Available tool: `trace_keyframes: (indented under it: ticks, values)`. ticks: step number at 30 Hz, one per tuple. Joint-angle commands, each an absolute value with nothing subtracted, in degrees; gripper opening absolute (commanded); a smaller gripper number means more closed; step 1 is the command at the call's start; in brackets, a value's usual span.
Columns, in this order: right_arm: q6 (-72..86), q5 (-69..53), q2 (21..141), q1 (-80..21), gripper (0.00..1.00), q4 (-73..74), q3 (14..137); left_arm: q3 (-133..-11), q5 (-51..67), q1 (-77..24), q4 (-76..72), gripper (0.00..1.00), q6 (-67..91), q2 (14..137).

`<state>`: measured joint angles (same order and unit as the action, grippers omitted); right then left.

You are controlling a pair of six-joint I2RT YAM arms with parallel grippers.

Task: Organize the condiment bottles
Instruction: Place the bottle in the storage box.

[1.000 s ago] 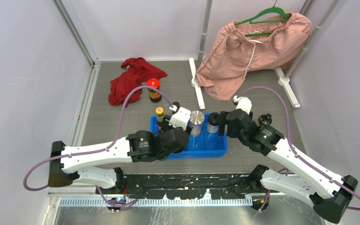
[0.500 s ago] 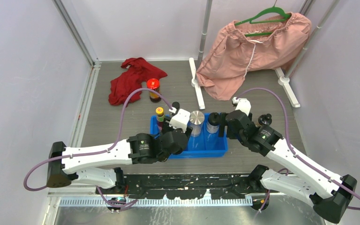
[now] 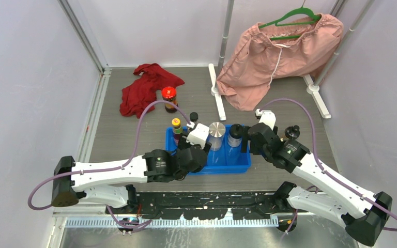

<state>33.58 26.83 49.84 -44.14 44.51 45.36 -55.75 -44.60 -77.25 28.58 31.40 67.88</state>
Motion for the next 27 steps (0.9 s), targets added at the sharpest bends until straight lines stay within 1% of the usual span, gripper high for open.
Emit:
trace_keyframes:
  ticks: [1, 27]
  values:
    - [34.58, 26.81, 48.92, -43.95, 0.82, 42.54, 44.95, -54.95, -47.95, -77.52, 22.23, 0.57, 32.79, 67.05]
    - [34.72, 26.36, 49.39, -43.96, 0.82, 41.49, 43.66, -50.99, -48.05, -77.56, 18.61, 0.57, 34.74, 67.02]
